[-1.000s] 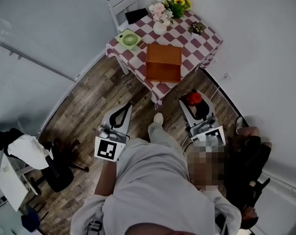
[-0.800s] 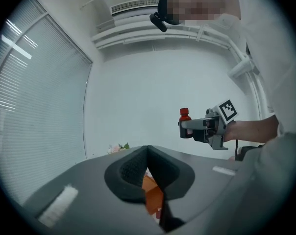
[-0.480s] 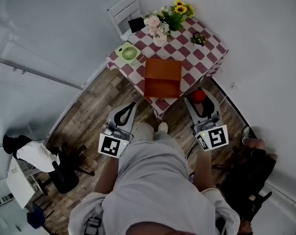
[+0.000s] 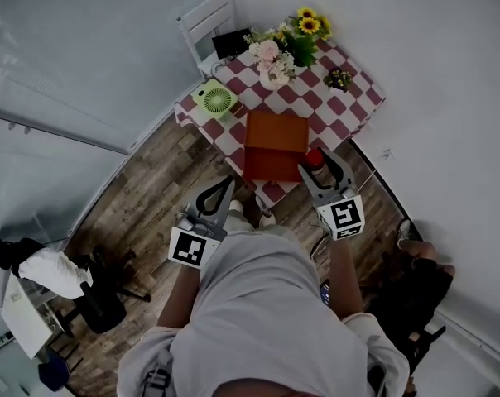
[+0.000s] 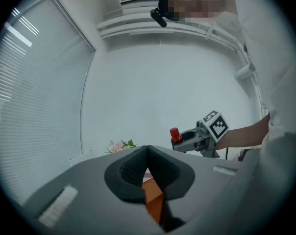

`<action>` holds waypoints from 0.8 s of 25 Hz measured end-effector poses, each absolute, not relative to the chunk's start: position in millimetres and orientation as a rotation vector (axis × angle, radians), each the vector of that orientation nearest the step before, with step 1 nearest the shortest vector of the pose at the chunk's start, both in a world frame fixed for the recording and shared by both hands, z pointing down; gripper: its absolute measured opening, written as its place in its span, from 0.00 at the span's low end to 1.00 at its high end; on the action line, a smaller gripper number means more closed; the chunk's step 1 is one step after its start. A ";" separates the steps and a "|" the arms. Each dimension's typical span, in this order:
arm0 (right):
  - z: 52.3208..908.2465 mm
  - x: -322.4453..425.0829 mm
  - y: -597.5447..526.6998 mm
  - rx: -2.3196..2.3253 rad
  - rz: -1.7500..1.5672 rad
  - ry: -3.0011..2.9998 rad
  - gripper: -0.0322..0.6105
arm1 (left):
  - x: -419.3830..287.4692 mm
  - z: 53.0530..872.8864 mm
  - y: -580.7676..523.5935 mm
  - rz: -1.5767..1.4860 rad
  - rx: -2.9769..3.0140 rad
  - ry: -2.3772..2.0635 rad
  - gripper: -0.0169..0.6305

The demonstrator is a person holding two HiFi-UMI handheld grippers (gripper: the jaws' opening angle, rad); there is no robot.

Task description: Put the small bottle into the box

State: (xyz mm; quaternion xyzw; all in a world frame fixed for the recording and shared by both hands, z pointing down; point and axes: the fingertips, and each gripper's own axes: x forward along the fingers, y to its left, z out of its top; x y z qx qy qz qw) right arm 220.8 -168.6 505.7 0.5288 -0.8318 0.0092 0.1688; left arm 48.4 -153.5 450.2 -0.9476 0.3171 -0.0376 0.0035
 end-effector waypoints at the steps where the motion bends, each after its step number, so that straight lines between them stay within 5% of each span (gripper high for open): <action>1: 519.1 215.8 -178.4 1.462 0.034 -2.343 0.40 | 43.5 451.5 -158.2 -0.108 -2.973 1.017 0.03; 20: 802.3 129.1 -227.7 0.425 0.081 -1.870 0.40 | -105.7 491.1 -155.7 -0.146 -2.776 1.698 0.03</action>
